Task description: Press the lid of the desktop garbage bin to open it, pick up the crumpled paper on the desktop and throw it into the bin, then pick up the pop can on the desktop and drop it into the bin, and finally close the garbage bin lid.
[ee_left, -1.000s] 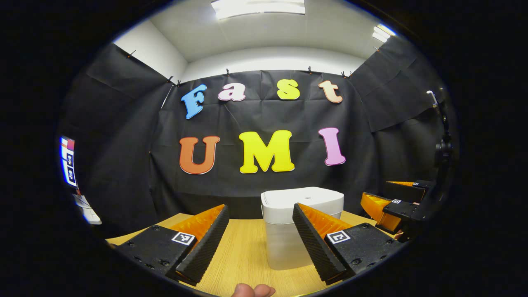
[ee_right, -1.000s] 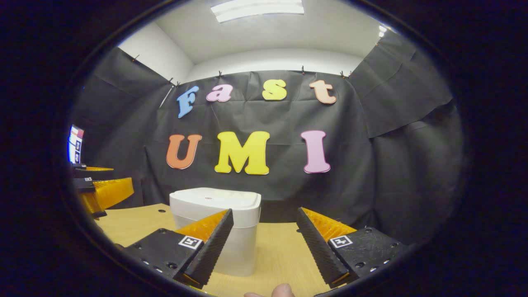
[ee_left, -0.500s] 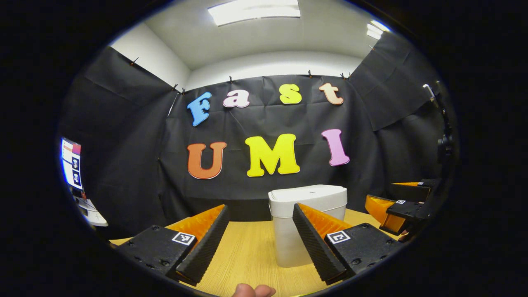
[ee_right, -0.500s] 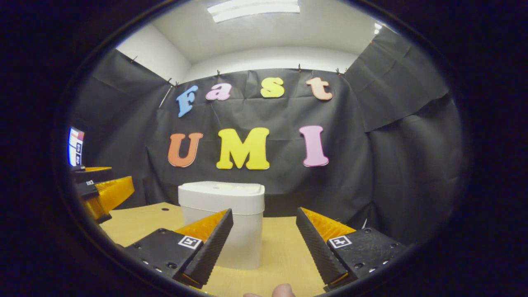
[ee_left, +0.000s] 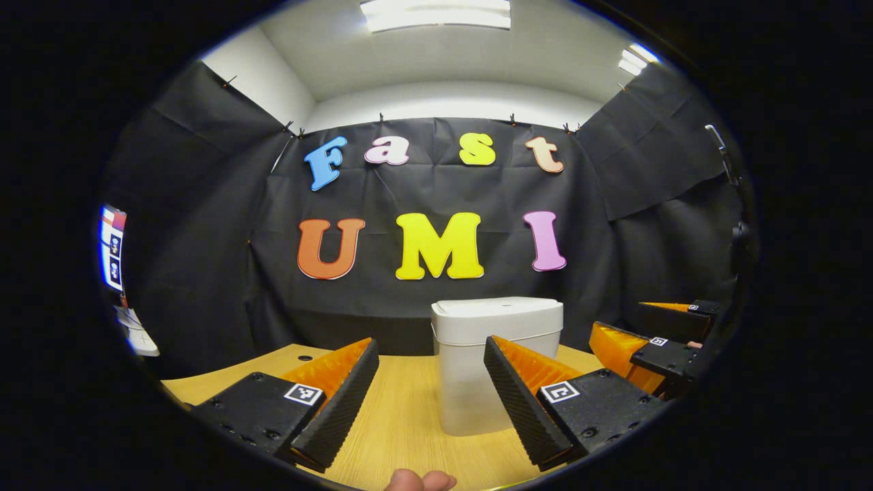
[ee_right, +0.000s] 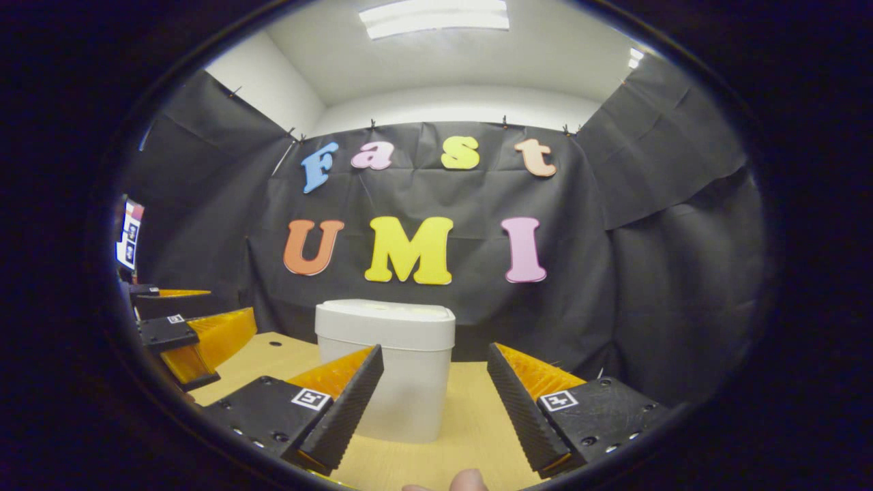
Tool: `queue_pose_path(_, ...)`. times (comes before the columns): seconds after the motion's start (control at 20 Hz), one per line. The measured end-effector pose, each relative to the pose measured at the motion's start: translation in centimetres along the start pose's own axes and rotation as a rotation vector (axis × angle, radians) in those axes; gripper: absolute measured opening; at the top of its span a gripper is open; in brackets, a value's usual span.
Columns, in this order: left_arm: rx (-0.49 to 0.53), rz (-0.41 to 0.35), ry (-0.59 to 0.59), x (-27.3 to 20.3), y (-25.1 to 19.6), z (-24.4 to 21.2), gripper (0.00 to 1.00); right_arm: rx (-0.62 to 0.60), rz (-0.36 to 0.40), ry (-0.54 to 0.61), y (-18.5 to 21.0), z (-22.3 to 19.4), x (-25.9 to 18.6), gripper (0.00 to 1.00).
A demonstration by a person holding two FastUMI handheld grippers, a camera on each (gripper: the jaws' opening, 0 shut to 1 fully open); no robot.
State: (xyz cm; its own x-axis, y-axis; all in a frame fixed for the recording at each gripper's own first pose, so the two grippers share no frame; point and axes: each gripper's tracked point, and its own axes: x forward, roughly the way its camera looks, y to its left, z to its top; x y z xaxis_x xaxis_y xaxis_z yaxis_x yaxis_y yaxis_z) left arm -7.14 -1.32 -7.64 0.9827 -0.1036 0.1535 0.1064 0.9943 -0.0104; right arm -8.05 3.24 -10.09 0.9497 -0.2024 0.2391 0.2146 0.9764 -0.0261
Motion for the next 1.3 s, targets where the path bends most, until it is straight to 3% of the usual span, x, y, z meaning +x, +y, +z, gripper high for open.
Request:
queue_pose_path(0.35, -0.028, -0.004, 0.058, 0.4, 0.3, -1.9, 1.0, 0.02, -0.021, 0.046, -0.4, -2.1, 0.5, 0.95)
queue_pose_path(1.0, -0.027, 0.016, 0.054, 0.6, 1.1, -1.7, 1.0, 0.072, 0.064, 0.012, 1.2, -0.1, 0.7, 0.95)
queue_pose_path(1.3, -0.026, 0.02, 0.068, 0.3, 0.8, -2.1, 1.0, 0.027, 0.073, 0.002, 1.8, 0.6, 0.4, 0.95)
